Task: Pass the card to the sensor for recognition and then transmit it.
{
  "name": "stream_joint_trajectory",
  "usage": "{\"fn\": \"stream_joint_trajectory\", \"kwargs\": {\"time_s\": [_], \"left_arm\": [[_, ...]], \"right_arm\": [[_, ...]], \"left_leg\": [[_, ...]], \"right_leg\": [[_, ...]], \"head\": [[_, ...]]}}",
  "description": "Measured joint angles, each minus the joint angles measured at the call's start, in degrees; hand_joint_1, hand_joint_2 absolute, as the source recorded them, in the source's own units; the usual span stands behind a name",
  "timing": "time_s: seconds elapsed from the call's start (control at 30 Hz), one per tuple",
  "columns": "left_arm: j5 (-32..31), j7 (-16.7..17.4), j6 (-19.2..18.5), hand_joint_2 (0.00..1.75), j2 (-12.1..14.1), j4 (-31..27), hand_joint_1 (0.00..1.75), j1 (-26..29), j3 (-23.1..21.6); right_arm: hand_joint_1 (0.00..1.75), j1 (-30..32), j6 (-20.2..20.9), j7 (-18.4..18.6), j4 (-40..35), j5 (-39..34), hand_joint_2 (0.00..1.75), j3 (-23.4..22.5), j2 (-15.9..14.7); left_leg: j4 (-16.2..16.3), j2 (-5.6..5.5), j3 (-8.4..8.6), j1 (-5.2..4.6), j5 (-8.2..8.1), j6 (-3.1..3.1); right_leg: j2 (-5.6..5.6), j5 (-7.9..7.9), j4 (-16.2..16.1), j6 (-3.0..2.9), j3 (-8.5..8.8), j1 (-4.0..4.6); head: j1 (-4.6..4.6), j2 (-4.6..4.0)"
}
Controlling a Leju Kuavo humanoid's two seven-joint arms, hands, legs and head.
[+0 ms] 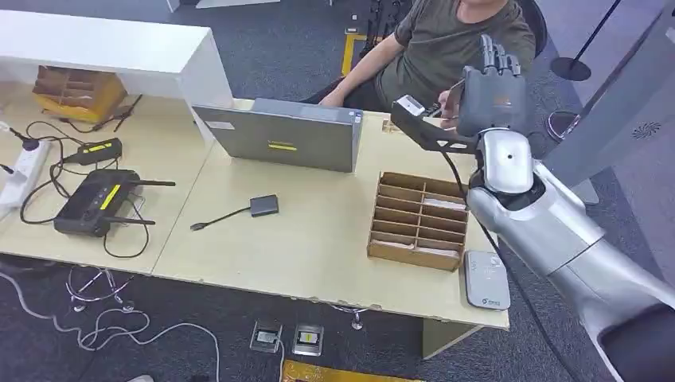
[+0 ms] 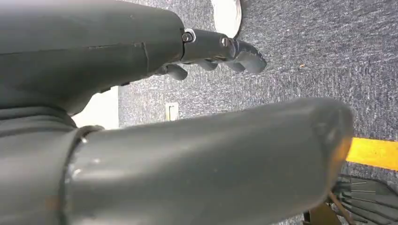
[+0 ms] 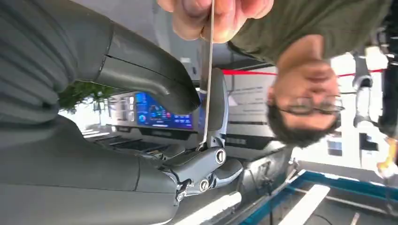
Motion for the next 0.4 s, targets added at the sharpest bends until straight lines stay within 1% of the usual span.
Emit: {"fn": "stream_joint_trajectory", "kwargs": {"time_s": [0.07,0.1,0.13,0.17,0.2,0.23,0.3,0.4], "left_arm": [[0.0,0.22,0.09,0.0,-0.04,0.0,0.0,0.0,-0.02],[0.02,0.24,0.13,0.0,-0.07,0.0,0.0,0.0,-0.02],[0.04,0.24,0.2,0.0,-0.07,0.0,0.0,0.01,-0.02],[0.04,0.26,0.2,0.0,-0.07,0.0,0.0,0.01,-0.02],[0.07,0.26,0.2,0.0,-0.07,0.0,0.0,0.01,-0.02],[0.09,0.26,0.2,0.0,-0.09,0.0,0.0,0.01,-0.02],[0.33,0.26,0.28,0.0,-0.09,0.0,0.0,0.0,-0.02],[0.5,0.26,0.24,0.0,-0.09,0.0,0.0,0.0,-0.02]], "right_arm": [[1.75,0.18,0.15,0.48,1.0,0.0,1.75,0.02,-0.24],[1.71,0.31,0.17,0.52,1.4,0.0,1.75,0.02,-0.44],[1.17,0.44,0.22,0.59,1.68,0.02,1.75,0.02,-0.59],[1.17,0.6,0.22,0.7,1.92,0.04,1.75,0.02,-0.79],[0.0,0.78,0.26,0.81,2.14,0.09,1.75,0.02,-0.96],[0.0,1.0,0.46,0.85,2.23,0.07,0.0,0.02,-1.14],[0.0,1.68,0.61,0.74,2.25,-0.13,0.0,0.0,-1.46],[0.0,2.87,0.41,-0.37,2.23,-0.48,0.0,-0.07,-1.88]], "left_leg": [[0.0,0.0,0.0,0.0,0.0,0.0],[0.01,0.0,0.0,0.0,0.0,0.0],[0.01,0.01,0.01,0.0,0.0,0.0],[0.01,0.01,0.01,0.0,0.0,0.0],[0.01,0.01,0.01,0.0,0.0,0.0],[0.01,0.02,0.01,0.0,0.0,0.0],[0.01,0.02,0.01,0.01,0.0,0.0],[0.0,0.03,0.01,0.01,0.0,0.0]], "right_leg": [[0.01,0.0,0.0,0.0,-0.01,0.0],[0.02,0.0,0.0,0.0,-0.01,0.0],[0.05,0.01,0.0,0.01,-0.02,0.0],[0.07,0.01,0.0,0.01,-0.03,0.0],[0.07,0.01,0.0,0.0,-0.04,0.0],[0.07,0.01,0.0,0.0,-0.04,0.0],[0.08,0.01,0.0,0.0,-0.04,0.01],[0.1,0.01,0.01,0.0,-0.04,0.01]], "head": [[0.0,0.0],[0.0,0.0],[0.02,0.0],[-0.02,0.0],[0.0,0.0],[0.0,0.0],[0.0,0.0],[0.0,0.0]]}}
